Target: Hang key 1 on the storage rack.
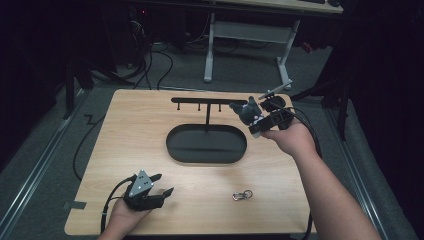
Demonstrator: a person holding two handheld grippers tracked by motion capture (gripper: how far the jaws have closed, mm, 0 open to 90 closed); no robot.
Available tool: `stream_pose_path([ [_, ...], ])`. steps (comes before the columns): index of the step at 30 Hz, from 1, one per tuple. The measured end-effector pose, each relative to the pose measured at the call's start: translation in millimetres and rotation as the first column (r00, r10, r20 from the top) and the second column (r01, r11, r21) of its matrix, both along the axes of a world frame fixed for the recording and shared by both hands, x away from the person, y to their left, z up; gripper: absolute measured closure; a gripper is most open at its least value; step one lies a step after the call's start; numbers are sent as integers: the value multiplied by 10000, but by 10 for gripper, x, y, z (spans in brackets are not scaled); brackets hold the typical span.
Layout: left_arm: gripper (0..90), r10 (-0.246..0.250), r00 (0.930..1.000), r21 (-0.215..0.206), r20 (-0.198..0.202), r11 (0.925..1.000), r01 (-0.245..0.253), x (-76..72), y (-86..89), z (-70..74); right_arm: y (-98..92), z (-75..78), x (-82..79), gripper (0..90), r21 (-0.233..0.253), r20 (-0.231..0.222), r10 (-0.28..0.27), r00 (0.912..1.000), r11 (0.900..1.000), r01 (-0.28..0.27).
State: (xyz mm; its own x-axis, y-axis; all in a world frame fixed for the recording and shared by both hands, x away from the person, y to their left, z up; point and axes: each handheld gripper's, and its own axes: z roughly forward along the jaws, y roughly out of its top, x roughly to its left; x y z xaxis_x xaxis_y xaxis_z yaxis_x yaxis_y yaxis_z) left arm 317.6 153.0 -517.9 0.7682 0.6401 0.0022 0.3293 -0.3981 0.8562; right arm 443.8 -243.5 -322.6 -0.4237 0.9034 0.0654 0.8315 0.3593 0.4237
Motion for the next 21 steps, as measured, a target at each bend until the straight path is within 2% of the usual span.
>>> stream_pose_path([
  [5, 348, -19, 10000, 9, 1, 10000, 19, -1, 0, -1, -141, -75, 23, 468, -39, -51, -505, 9987, 9987, 504],
  [10, 349, -17, 10000, -20, 3, 10000, 17, 5, -9, -9, -265, -253, -16, 467, -17, -237, -687, 9974, 9976, 686],
  [21, 349, -122, 9999, 54, -47, 9999, 123, 2, -41, -16, -185, -608, -2, 466, 90, -216, -572, 9981, 9983, 574],
])
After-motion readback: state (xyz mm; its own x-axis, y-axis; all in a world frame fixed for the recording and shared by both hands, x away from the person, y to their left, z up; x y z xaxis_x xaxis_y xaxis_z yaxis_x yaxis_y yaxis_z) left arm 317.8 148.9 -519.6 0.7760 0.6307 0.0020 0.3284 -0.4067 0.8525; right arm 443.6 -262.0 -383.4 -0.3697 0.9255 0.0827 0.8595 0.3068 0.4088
